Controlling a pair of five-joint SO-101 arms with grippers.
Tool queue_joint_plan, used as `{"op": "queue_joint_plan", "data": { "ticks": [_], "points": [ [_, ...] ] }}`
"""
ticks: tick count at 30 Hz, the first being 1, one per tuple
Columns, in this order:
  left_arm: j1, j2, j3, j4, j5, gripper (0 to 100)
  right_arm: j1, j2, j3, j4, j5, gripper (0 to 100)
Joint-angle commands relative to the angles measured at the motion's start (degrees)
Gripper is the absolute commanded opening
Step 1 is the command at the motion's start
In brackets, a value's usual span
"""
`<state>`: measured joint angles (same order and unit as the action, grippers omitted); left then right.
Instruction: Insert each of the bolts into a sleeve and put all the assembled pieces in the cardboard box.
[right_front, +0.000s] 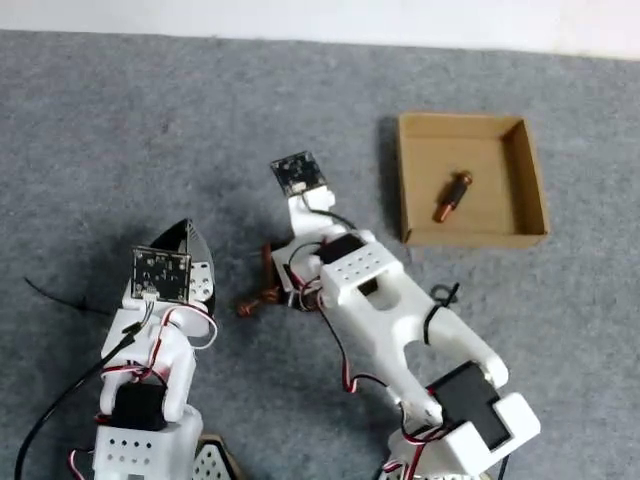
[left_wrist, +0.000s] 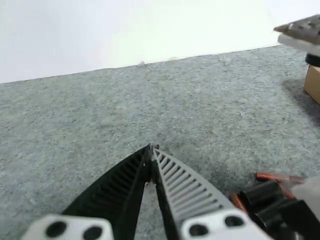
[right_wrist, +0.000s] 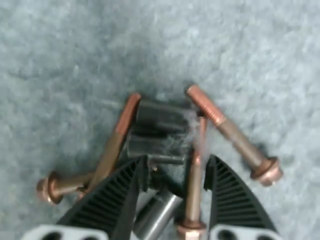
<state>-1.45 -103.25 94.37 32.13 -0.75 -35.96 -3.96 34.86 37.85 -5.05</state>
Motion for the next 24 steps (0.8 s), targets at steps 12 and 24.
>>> {"op": "queue_joint_plan", "data": {
  "ticks": [12,24],
  "points": [
    [-0.57,-0.84,-1.71,-1.14,0.18,1,-6.73,-5.41,-1.19,3.65,-0.97,16.6],
    [-0.57,-0.84,-1.54,-1.14,0.09,1,-6.64,0.57,-5.58,12.79,-1.05,16.6]
  ]
}}
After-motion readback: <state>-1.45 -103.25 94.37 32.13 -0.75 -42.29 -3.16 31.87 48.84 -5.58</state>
